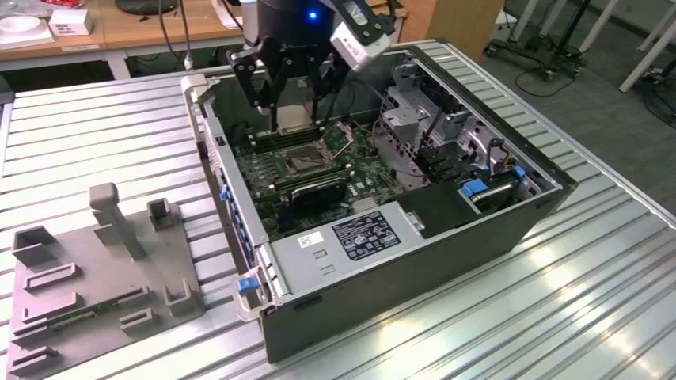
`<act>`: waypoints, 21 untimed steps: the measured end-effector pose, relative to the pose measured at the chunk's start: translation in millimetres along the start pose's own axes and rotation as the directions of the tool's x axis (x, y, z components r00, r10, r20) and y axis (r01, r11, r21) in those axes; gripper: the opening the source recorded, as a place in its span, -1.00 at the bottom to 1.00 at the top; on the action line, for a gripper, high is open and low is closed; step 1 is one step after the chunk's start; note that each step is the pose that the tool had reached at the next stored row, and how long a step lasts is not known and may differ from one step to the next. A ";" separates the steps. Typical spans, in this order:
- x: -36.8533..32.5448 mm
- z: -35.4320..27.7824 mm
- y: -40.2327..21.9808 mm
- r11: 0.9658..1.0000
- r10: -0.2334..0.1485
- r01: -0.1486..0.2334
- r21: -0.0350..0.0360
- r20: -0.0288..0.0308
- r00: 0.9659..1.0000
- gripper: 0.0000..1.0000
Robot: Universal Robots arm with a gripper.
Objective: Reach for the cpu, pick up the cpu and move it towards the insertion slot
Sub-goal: 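Pick up the cpu and move it towards the insertion slot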
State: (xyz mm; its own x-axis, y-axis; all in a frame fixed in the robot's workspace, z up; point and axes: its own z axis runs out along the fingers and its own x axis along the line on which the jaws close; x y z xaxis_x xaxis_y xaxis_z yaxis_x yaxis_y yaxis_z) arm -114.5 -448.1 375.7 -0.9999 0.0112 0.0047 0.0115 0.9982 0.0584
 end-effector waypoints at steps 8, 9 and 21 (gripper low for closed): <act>-7.0 0.2 0.9 1.000 0.000 0.000 0.000 0.000 1.000 0.09; -7.8 0.2 1.1 1.000 0.000 0.000 0.000 0.000 1.000 0.09; -14.2 0.3 2.0 1.000 0.000 0.000 0.000 0.000 1.000 0.09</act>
State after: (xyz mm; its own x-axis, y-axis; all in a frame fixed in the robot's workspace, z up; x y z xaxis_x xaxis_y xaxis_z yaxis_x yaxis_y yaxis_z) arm -100.2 -446.3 375.4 -0.9999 0.0114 0.0047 0.0116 0.9982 0.0584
